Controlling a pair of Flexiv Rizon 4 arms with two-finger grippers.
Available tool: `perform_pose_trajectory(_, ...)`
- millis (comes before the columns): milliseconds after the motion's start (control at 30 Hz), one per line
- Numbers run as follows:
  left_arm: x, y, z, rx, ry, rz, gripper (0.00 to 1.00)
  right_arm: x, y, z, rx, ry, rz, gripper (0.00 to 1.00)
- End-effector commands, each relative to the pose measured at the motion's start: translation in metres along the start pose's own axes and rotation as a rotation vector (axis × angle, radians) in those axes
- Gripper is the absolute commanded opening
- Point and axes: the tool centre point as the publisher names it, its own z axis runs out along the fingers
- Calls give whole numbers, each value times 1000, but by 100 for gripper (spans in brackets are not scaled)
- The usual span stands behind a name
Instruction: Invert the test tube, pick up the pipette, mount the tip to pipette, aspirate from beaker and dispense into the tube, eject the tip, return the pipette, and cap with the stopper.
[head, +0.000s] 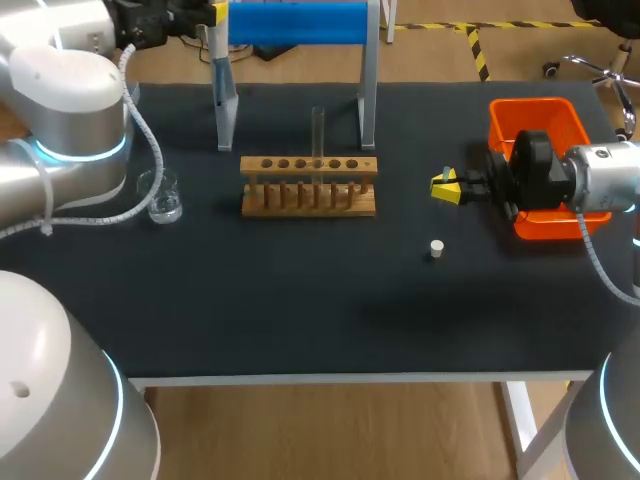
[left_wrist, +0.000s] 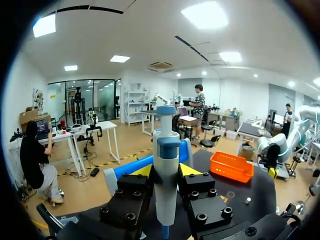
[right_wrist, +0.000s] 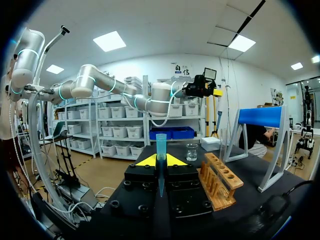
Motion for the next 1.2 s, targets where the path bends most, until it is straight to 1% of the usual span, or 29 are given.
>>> perform_pose_trajectory(33, 7, -5, -13, 14, 73, 28, 0, 0, 0, -1, 1, 2, 0, 0)
perform_pose_trajectory(167, 18, -11, -28, 32, 134, 45, 0, 0, 0, -1, 1, 2, 0, 0)
perform_pose_trajectory(200, 22, -14, -34, 48, 156, 41, 0, 0, 0, -1, 1, 2, 0, 0)
perform_pose_trajectory(267, 28, -17, -41, 45, 178, 60, 0, 0, 0, -1, 1, 2, 0, 0)
perform_pose_trajectory(400, 44, -24, -58, 67, 259, 88, 0, 0, 0, -1, 1, 2, 0, 0)
perform_pose_trajectory(433, 47, -25, -60, 69, 269, 88, 0, 0, 0, -1, 1, 2, 0, 0)
perform_pose_trajectory(467, 52, -26, -63, 74, 298, 91, 0, 0, 0, -1, 1, 2, 0, 0)
perform_pose_trajectory(533, 58, -28, -66, 69, 326, 98, 0, 0, 0, -1, 1, 2, 0, 0)
perform_pose_trajectory(567, 63, -29, -69, 73, 353, 93, 0, 0, 0, -1, 1, 2, 0, 0)
perform_pose_trajectory(633, 69, -29, -71, 62, 377, 88, 0, 0, 0, -1, 1, 2, 0, 0)
perform_pose_trajectory(667, 75, -29, -72, 61, 403, 88, 0, 0, 0, -1, 1, 2, 0, 0)
perform_pose_trajectory(767, 88, -31, -75, 69, 442, 72, 0, 0, 0, -1, 1, 2, 0, 0)
perform_pose_trajectory(933, 111, -34, -78, 96, 478, 65, 0, 0, 0, -1, 1, 2, 0, 0)
perform_pose_trajectory(1100, 140, -38, -78, 112, 522, 69, 0, 0, 0, -1, 1, 2, 0, 0)
perform_pose_trajectory(1200, 157, -38, -79, 117, 532, 63, 0, 0, 0, -1, 1, 2, 0, 0)
